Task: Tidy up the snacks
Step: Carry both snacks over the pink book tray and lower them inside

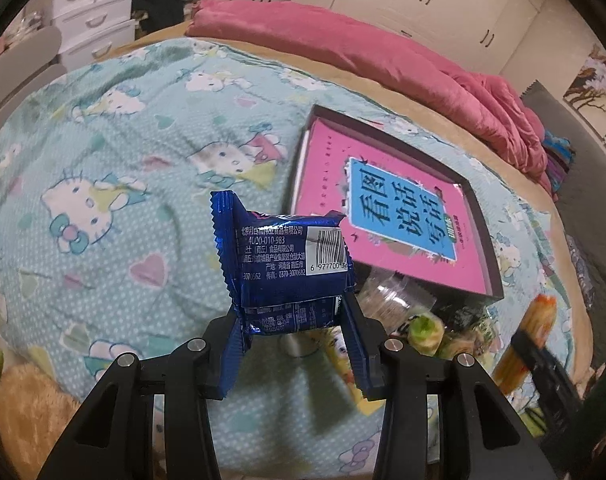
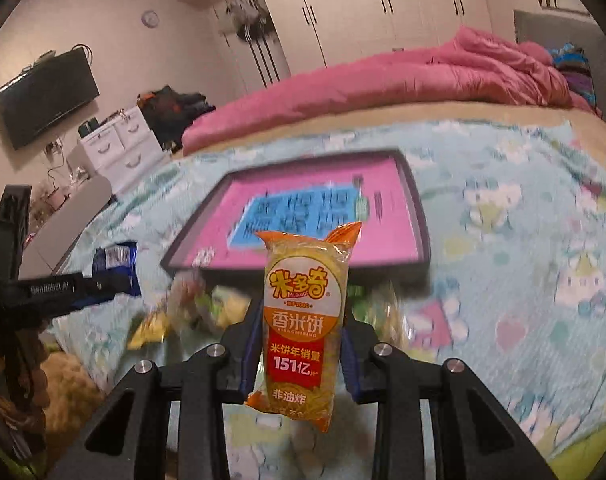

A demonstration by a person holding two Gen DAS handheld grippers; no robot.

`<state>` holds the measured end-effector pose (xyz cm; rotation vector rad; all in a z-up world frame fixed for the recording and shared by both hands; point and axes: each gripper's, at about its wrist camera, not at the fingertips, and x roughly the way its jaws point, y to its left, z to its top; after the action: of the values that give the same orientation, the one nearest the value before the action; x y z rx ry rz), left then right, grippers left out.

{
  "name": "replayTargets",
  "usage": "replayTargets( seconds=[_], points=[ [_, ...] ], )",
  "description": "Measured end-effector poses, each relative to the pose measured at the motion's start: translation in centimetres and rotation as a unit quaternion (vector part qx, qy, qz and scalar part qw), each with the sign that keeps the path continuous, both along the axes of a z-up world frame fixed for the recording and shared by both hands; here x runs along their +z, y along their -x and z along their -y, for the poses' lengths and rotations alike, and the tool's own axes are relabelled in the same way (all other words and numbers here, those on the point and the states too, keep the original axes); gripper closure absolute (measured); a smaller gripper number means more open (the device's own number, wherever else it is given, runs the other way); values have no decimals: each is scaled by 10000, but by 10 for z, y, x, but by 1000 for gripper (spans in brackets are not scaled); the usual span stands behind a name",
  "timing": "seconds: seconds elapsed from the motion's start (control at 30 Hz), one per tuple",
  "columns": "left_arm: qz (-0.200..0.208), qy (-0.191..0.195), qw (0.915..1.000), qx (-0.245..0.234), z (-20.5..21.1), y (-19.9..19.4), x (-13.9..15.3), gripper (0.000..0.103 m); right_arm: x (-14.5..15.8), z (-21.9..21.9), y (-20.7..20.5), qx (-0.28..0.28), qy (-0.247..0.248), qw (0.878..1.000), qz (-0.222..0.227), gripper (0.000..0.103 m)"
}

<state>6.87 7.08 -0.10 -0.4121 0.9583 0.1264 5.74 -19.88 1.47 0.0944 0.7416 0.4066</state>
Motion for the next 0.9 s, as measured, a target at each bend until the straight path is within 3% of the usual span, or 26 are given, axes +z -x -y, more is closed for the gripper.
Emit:
replayTargets(
  seconds=[0.33,0.7,0.9],
  points=[
    [-1,-84,9999,-56,16,-39,9,57,17,11,-52,-127,-194,9993,282,69],
    [-100,-219,9995,-225,36,-92,10,57,-2,17,-103,-170,-290,9994,102,69],
    [-244,-270,9987,-344,46,-111,-1,57,-4,11,-116,-110,-130,9996,217,69]
  ],
)
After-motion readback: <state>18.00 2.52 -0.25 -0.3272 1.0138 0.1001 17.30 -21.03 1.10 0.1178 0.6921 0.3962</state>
